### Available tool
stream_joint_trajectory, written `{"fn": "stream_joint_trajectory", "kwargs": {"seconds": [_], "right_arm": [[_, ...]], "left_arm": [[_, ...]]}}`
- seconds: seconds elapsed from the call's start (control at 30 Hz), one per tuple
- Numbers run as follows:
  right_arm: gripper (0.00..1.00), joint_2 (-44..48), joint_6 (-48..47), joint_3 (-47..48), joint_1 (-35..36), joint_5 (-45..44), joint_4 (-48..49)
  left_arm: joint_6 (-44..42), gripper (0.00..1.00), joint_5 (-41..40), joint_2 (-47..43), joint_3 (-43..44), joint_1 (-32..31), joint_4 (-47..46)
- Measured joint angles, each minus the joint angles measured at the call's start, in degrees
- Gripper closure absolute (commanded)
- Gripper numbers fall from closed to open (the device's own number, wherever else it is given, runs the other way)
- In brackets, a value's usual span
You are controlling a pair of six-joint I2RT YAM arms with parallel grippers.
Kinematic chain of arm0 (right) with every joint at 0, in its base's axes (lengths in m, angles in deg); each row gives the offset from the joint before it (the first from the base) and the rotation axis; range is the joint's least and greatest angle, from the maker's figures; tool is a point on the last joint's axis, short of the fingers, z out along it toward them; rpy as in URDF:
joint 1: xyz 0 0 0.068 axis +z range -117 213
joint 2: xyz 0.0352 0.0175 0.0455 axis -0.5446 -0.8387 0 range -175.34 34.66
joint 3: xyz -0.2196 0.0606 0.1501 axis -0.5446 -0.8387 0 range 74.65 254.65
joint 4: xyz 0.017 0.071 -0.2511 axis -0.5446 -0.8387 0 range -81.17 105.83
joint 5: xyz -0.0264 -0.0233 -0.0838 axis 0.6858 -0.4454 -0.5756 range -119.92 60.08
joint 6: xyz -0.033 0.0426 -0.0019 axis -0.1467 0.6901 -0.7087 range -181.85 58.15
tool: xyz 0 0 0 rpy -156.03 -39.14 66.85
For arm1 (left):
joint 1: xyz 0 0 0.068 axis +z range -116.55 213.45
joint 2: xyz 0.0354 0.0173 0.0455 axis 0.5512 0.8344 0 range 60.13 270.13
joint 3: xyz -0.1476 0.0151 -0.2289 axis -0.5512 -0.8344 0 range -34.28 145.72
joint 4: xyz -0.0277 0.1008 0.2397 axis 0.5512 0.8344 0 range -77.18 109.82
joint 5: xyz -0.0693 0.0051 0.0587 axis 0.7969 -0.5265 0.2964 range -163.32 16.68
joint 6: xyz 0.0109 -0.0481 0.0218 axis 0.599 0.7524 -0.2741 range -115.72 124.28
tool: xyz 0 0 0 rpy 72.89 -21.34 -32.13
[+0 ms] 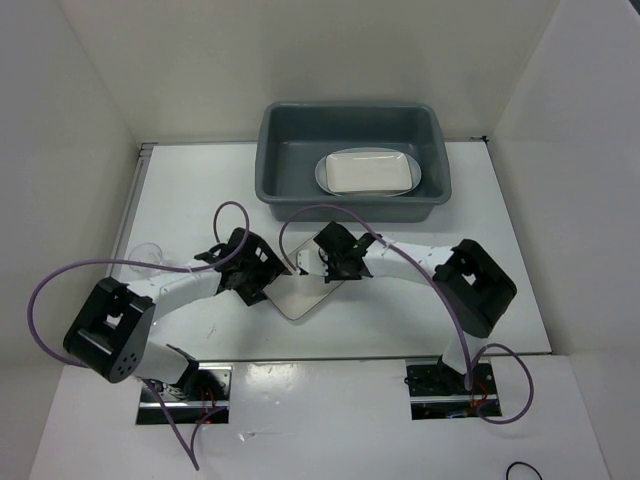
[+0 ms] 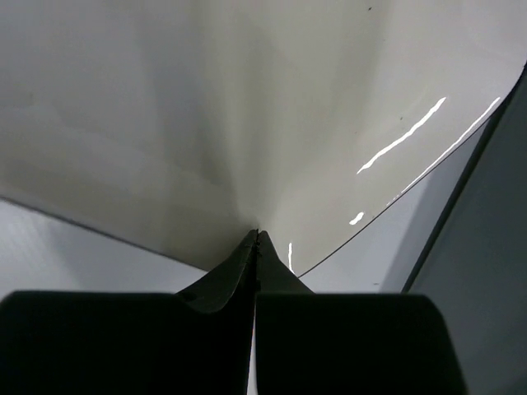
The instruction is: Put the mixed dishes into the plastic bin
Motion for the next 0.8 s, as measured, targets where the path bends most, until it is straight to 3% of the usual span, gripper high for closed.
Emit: {"fn": "stream_joint_trajectory", "kwargs": {"seconds": [0.2,0.53,0.63,0.8], "right_arm": [[1.0,4.79,1.95,0.74,-0.61,6.16,-10.38],[1.0,12.98,2.14,3.02,-2.08,23.56,-25.7],[1.0,13.31,3.82,4.04,-5.18,24.5,-25.2],[1.0,12.15,7.04,4.33,-8.11,19.21,-19.76]], "left_arm": [[-3.21,0.0,0.13,1.75,2.45,0.22,-0.15],[-6.86,0.0,0.33,4.68,6.03,0.28,0.61],[-7.32,0.0,-1.07,0.96,6.14,0.04,3.39],[-5.75,0.0,-1.99,-13.49,4.87,-0.11,5.95]]}}
